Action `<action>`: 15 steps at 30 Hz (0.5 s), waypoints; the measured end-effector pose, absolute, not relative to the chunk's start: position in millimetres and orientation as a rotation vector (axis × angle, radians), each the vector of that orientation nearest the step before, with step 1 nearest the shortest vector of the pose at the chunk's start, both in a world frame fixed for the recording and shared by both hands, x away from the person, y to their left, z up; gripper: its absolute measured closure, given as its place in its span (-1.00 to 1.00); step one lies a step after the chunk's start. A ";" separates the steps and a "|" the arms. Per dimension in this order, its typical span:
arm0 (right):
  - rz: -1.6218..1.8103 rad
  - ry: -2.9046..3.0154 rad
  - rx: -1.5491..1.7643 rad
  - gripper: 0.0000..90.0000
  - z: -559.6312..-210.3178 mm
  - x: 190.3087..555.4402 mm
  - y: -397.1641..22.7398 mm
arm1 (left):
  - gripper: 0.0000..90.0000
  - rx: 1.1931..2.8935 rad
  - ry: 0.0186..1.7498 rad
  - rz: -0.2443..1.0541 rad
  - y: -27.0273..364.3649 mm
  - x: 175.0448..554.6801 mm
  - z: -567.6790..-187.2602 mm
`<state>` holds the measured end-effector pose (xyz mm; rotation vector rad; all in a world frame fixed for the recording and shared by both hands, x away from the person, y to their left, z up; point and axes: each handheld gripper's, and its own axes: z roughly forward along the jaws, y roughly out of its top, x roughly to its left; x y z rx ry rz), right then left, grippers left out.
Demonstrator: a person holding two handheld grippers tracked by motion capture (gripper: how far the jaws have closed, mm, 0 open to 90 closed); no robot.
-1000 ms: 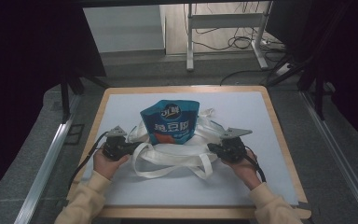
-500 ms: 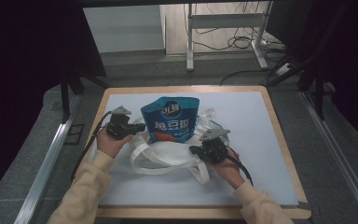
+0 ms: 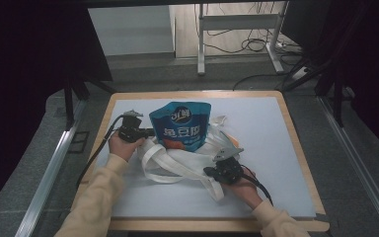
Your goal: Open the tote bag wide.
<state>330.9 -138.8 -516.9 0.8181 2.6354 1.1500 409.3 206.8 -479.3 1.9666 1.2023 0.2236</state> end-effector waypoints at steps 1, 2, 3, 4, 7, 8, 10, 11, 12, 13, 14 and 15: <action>1.149 2.635 0.816 0.98 -516.9 330.9 -138.7 | 1.00 1.963 1.202 0.224 206.8 408.7 -479.2; 1.150 2.634 0.818 0.98 -516.8 331.0 -138.8 | 1.00 1.962 1.198 0.226 207.4 408.0 -478.7; 1.150 2.634 0.818 0.98 -516.8 331.0 -138.8 | 1.00 1.962 1.198 0.226 207.4 408.0 -478.7; 1.165 2.626 0.824 0.98 -514.9 331.5 -139.7 | 1.00 1.944 1.195 0.225 208.8 404.6 -475.5; 1.195 2.592 0.815 0.98 -504.7 331.9 -142.2 | 1.00 1.918 1.167 0.237 212.9 394.7 -465.2; 1.209 2.579 0.821 0.98 -500.0 332.2 -143.3 | 1.00 1.914 1.154 0.250 213.6 390.7 -462.1; 1.230 2.551 0.813 0.98 -490.6 334.2 -146.3 | 1.00 1.916 1.131 0.262 214.9 382.3 -456.0; 1.230 2.551 0.813 0.98 -490.6 334.2 -146.3 | 1.00 1.916 1.131 0.262 214.9 382.3 -456.0; 1.251 2.526 0.819 0.98 -481.5 336.4 -149.2 | 1.00 1.907 1.112 0.270 216.1 373.6 -451.0; 1.260 2.513 0.819 0.98 -477.2 337.7 -150.5 | 1.00 1.906 1.102 0.270 217.0 369.4 -448.7; 1.268 2.501 0.822 0.98 -472.7 338.8 -151.8 | 1.00 1.900 1.096 0.268 217.5 364.9 -446.8; 1.273 2.490 0.822 0.98 -468.2 340.2 -153.1 | 1.00 1.895 1.090 0.268 217.8 360.5 -445.2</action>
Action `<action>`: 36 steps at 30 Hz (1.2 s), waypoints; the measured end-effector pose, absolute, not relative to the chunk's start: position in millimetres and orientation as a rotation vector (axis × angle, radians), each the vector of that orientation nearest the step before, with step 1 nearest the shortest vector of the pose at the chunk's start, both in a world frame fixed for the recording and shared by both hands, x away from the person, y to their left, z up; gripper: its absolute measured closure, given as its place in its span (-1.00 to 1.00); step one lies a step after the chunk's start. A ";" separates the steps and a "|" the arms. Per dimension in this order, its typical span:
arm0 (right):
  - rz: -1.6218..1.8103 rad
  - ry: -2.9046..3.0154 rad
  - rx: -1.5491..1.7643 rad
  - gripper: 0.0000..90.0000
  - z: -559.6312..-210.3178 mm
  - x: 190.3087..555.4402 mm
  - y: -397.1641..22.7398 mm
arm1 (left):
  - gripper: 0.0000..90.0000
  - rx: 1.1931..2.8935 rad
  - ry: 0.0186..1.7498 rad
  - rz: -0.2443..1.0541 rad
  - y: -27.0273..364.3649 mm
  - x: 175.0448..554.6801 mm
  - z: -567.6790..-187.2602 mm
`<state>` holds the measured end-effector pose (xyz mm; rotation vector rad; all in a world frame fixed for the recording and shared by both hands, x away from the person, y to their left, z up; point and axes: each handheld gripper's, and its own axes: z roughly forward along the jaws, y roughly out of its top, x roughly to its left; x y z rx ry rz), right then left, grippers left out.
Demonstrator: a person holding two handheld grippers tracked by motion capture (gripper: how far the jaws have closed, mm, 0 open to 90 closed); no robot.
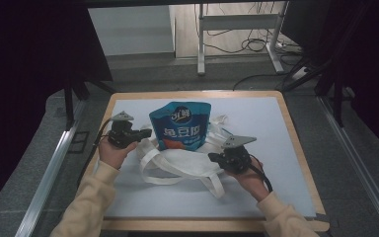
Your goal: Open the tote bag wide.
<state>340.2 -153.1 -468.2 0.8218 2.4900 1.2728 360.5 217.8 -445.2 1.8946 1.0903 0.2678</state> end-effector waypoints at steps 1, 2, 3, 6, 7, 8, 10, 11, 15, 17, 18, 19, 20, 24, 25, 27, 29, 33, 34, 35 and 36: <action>1.277 2.477 0.823 0.98 -463.8 341.7 -154.1 | 1.00 1.894 1.078 0.264 218.1 356.2 -443.9; 1.277 2.477 0.823 0.98 -463.8 341.7 -154.1 | 1.00 1.894 1.078 0.264 218.1 356.2 -443.9; 1.276 2.455 0.828 0.98 -455.1 345.7 -156.0 | 1.00 1.900 1.056 0.257 217.0 348.1 -443.4; 1.251 2.427 0.840 0.98 -445.7 356.1 -158.7 | 1.00 1.916 1.030 0.248 212.3 338.4 -444.9; 1.250 2.422 0.851 0.98 -444.1 360.9 -159.7 | 1.00 1.922 1.025 0.243 210.9 337.3 -445.7; 1.245 2.422 0.865 0.98 -443.0 365.8 -159.9 | 1.00 1.929 1.025 0.240 209.2 337.3 -447.1; 1.217 2.434 0.880 0.98 -443.1 375.1 -157.4 | 1.00 1.943 1.030 0.224 205.6 339.7 -451.5; 1.201 2.442 0.885 0.98 -443.7 379.6 -155.4 | 1.00 1.951 1.037 0.213 203.8 341.1 -454.1; 1.170 2.462 0.903 0.98 -447.2 392.8 -147.3 | 1.00 1.988 1.038 0.176 199.3 342.8 -464.9; 1.163 2.467 0.907 0.98 -448.9 397.7 -144.0 | 1.00 1.995 1.043 0.162 199.6 342.3 -468.9; 1.149 2.474 0.910 0.98 -450.2 400.7 -142.8 | 1.00 1.995 1.043 0.158 200.1 342.0 -470.7; 1.138 2.476 0.916 0.98 -451.5 403.4 -141.7 | 1.00 1.995 1.043 0.158 200.1 342.0 -470.7; 1.132 2.476 0.926 0.98 -452.8 406.2 -141.4 | 1.00 1.998 1.050 0.143 201.0 339.7 -473.5; 1.114 2.478 0.950 0.98 -456.6 413.4 -141.8 | 1.00 2.003 1.050 0.128 202.8 334.2 -479.6; 1.105 2.477 0.956 0.98 -457.9 414.6 -141.6 | 1.00 2.005 1.050 0.126 203.3 333.0 -481.0; 1.072 2.479 0.968 0.98 -461.3 418.3 -141.3 | 1.00 2.003 1.048 0.114 204.3 330.6 -483.4; 1.058 2.470 1.000 0.98 -465.3 423.2 -141.6 | 1.00 2.008 1.050 0.112 204.7 328.0 -485.9; 1.048 2.457 1.044 0.98 -470.0 431.8 -141.3 | 1.00 2.016 1.053 0.106 207.0 326.2 -490.0; 1.037 2.455 1.053 0.98 -470.8 433.4 -140.8 | 1.00 2.012 1.057 0.101 207.0 326.2 -491.2; 1.031 2.455 1.056 0.98 -471.6 435.2 -140.5 | 1.00 2.012 1.057 0.099 206.8 326.4 -492.4; 1.022 2.451 1.060 0.98 -472.7 437.0 -140.3 | 1.00 2.019 1.055 0.100 206.2 326.6 -493.3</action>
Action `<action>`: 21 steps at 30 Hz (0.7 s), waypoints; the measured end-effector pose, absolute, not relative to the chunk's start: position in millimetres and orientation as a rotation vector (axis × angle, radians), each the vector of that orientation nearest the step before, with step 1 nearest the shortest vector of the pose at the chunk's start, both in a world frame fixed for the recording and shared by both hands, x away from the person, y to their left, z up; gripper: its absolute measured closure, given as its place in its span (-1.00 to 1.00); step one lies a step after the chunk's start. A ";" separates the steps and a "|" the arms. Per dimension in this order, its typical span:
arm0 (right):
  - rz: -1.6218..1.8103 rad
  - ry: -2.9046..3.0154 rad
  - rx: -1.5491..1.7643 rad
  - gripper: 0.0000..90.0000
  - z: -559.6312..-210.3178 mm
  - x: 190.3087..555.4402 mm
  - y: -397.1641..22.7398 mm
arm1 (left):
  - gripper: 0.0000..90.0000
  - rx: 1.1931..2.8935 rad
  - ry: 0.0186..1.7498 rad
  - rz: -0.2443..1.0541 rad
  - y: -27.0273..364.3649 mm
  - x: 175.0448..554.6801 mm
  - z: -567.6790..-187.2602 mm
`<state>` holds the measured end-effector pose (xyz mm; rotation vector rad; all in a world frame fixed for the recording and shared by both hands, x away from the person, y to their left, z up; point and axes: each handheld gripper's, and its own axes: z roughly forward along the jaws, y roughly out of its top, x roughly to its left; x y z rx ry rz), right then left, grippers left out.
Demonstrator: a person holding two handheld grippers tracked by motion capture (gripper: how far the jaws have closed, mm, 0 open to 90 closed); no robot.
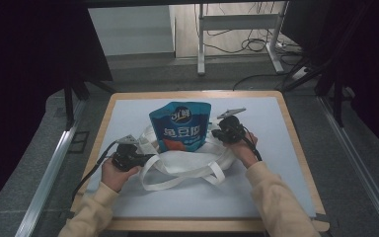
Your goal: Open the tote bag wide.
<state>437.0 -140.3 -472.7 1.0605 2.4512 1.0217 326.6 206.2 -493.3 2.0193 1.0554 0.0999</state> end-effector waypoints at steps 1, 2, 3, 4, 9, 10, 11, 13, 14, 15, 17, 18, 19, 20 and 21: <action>1.017 2.452 1.065 0.98 -473.9 439.0 -140.4 | 1.00 2.025 1.056 0.102 205.3 326.9 -494.3; 1.014 2.451 1.072 0.98 -475.3 440.9 -140.8 | 1.00 2.025 1.056 0.102 205.3 326.9 -494.3; 1.014 2.451 1.084 0.98 -476.7 442.6 -141.2 | 1.00 2.033 1.058 0.104 203.8 327.4 -496.0; 1.014 2.451 1.090 0.98 -477.8 444.1 -141.7 | 1.00 2.033 1.059 0.104 203.0 327.4 -496.9; 1.022 2.442 1.115 0.98 -480.4 447.6 -142.2 | 1.00 2.032 1.063 0.099 202.6 328.4 -500.5; 1.023 2.442 1.116 0.98 -480.6 447.8 -142.3 | 1.00 2.033 1.065 0.096 203.0 328.8 -501.6; 1.027 2.444 1.118 0.98 -480.6 448.1 -142.7 | 1.00 2.035 1.067 0.092 203.2 329.1 -502.9; 1.033 2.444 1.123 0.98 -480.9 448.4 -143.3 | 1.00 2.041 1.071 0.091 202.6 329.2 -505.9; 1.034 2.444 1.123 0.98 -481.1 448.5 -143.6 | 1.00 2.041 1.071 0.091 202.6 329.2 -505.9; 1.031 2.443 1.127 0.98 -481.2 448.5 -143.7 | 1.00 2.043 1.072 0.096 202.2 329.1 -507.2; 1.031 2.442 1.127 0.98 -481.2 448.3 -143.6 | 1.00 2.037 1.065 0.105 203.3 328.3 -503.2; 1.031 2.441 1.123 0.98 -480.9 447.9 -143.4 | 1.00 2.030 1.062 0.112 203.9 327.5 -500.6; 1.029 2.439 1.122 0.98 -480.6 447.6 -143.4 | 1.00 2.016 1.056 0.123 204.4 326.1 -496.4; 1.032 2.439 1.118 0.98 -480.3 447.1 -143.5 | 1.00 2.016 1.056 0.123 204.4 326.1 -496.4; 1.032 2.439 1.118 0.98 -480.3 447.1 -143.5 | 1.00 2.005 1.044 0.141 204.8 324.7 -491.2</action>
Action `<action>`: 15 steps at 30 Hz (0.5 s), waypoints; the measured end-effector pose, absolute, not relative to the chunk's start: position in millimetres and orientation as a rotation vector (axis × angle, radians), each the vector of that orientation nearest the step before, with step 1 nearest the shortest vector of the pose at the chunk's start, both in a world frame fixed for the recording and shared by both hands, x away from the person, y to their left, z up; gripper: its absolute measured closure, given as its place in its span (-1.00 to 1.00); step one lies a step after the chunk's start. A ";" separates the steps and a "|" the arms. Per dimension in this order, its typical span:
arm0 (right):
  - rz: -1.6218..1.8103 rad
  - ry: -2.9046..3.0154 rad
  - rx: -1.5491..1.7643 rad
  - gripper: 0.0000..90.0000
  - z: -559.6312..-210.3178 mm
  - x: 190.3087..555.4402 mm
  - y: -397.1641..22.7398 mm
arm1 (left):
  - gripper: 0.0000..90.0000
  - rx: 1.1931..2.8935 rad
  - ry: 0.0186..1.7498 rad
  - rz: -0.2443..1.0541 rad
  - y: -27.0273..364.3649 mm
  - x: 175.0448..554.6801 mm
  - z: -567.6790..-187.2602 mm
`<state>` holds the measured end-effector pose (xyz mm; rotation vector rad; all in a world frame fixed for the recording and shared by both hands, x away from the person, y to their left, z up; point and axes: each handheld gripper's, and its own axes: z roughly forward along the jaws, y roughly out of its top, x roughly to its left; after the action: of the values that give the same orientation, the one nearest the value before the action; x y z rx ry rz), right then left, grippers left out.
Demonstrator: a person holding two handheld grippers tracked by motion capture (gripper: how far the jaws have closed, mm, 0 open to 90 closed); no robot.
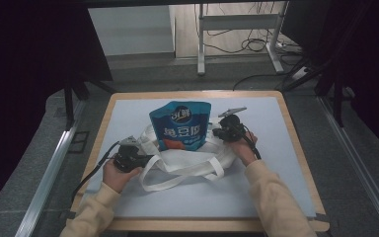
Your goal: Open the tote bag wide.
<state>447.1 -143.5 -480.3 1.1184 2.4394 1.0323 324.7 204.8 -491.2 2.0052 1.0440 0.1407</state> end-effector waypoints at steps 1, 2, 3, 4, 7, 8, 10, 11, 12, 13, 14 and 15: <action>1.031 2.441 1.115 0.98 -480.1 446.5 -143.6 | 1.00 1.991 1.035 0.158 204.9 323.1 -485.4; 1.032 2.439 1.107 0.98 -479.9 445.9 -143.4 | 1.00 1.975 1.006 0.205 205.6 321.6 -473.3; 1.032 2.439 1.107 0.98 -479.9 445.9 -143.4 | 1.00 1.975 1.006 0.205 205.6 321.6 -473.3; 1.034 2.439 1.105 0.98 -479.6 445.4 -143.2 | 1.00 1.949 0.989 0.222 205.4 321.6 -463.2; 1.033 2.440 1.103 0.98 -479.5 445.0 -143.1 | 1.00 1.925 0.981 0.235 204.5 324.3 -456.3; 1.030 2.440 1.101 0.98 -479.3 444.9 -143.0 | 1.00 1.925 0.977 0.217 199.2 330.4 -455.2; 1.031 2.441 1.102 0.98 -479.3 445.0 -143.1 | 1.00 1.958 0.972 0.191 189.6 336.8 -460.8; 1.032 2.441 1.103 0.98 -479.4 445.0 -143.1 | 1.00 1.958 0.972 0.191 189.6 336.8 -460.8; 1.033 2.442 1.104 0.98 -479.4 445.0 -143.2 | 1.00 1.982 0.973 0.172 184.0 339.6 -465.4; 1.034 2.442 1.103 0.98 -479.4 445.1 -143.3 | 1.00 2.037 0.981 0.148 175.6 344.2 -475.0; 1.035 2.444 1.104 0.98 -479.4 445.1 -143.6 | 1.00 2.037 0.981 0.148 175.6 344.2 -475.0; 1.035 2.444 1.104 0.98 -479.4 445.1 -143.6 | 1.00 2.060 0.988 0.137 173.3 345.8 -479.1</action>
<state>445.1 -143.6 -479.4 1.1036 2.4436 1.0347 345.8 173.3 -479.1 2.0598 0.9882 0.1373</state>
